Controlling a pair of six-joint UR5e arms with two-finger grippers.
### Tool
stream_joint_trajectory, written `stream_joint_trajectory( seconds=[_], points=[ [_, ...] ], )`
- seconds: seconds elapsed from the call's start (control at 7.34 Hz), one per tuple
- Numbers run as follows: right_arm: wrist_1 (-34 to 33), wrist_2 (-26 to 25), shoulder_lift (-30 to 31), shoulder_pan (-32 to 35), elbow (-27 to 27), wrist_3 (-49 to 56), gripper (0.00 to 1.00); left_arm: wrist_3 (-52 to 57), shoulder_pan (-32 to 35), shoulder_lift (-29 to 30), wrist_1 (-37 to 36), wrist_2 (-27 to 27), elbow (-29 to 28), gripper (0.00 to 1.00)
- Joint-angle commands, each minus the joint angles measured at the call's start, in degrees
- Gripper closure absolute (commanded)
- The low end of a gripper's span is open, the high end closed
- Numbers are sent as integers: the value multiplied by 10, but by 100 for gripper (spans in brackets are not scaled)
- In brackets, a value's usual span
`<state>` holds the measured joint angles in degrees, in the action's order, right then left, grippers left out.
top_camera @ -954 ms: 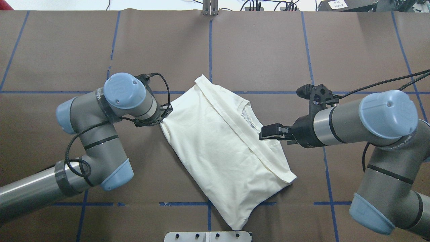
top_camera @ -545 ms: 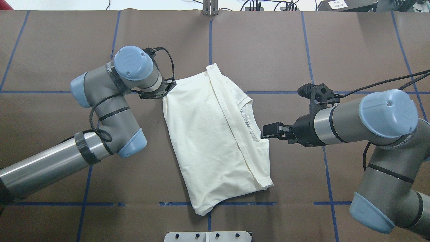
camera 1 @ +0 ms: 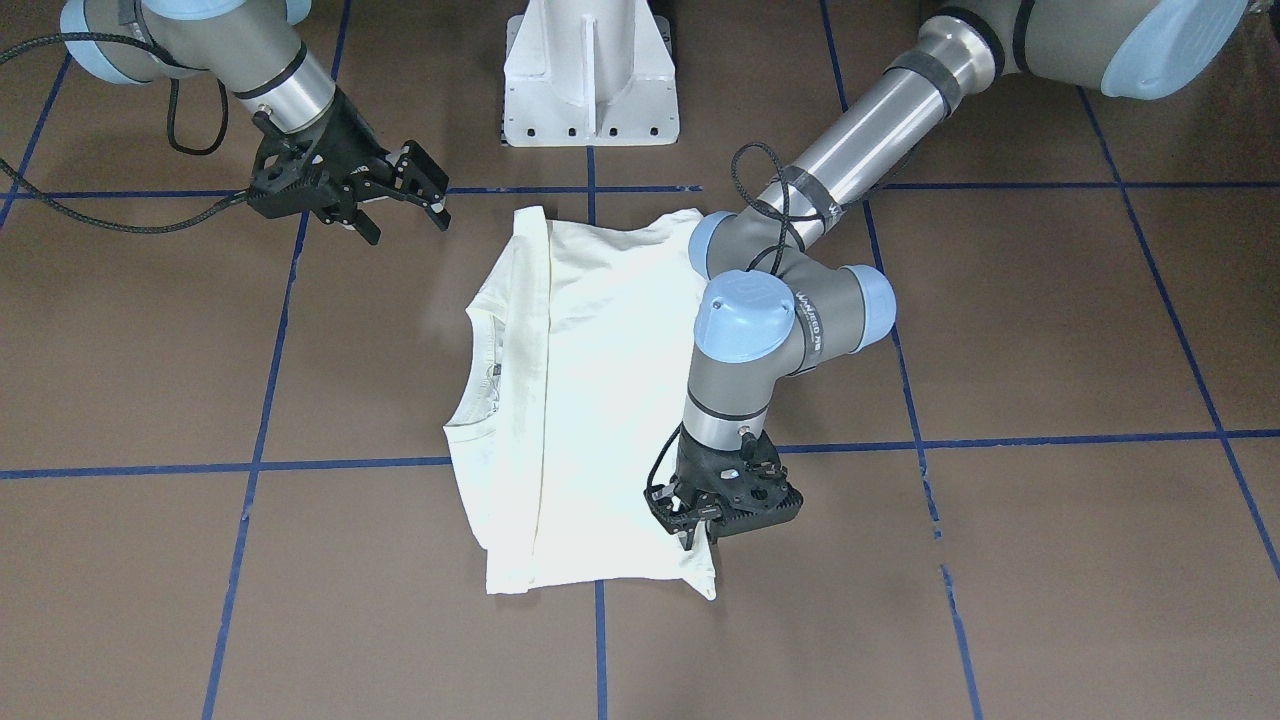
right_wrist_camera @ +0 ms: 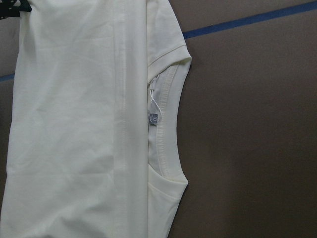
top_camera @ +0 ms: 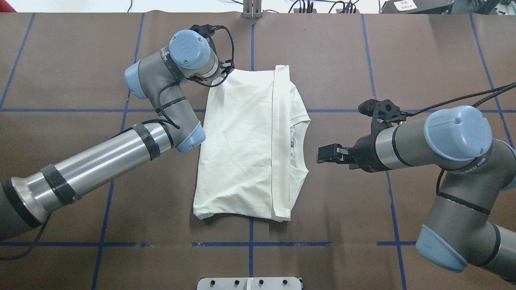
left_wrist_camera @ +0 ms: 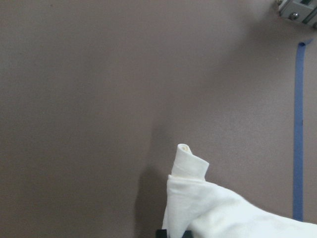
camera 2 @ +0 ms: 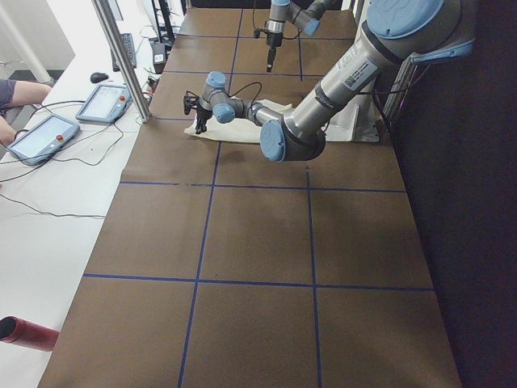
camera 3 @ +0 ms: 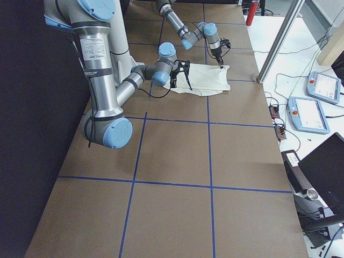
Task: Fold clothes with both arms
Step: 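Grasp the bundle's opposite sides with both grippers and rotate it upright, then release the bundle and move the right gripper to its edge nearest the robot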
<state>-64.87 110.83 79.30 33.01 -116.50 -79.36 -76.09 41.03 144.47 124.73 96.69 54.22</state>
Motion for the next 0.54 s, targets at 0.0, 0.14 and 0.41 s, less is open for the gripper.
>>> stream_joint_trajectory(
  seconds=[0.0, 0.14, 0.41],
  points=[
    [-9, -4, -2, -2, 12, 0, 0, 43, 31, -17, -5, 1, 8, 0],
    [-50, -9, -24, -9, 14, 4, 0, 81, 51, -52, -39, 9, 65, 0],
    [-246, -54, -120, -56, 15, 72, 0, 141, 59, -129, -166, 34, 241, 0]
  ],
)
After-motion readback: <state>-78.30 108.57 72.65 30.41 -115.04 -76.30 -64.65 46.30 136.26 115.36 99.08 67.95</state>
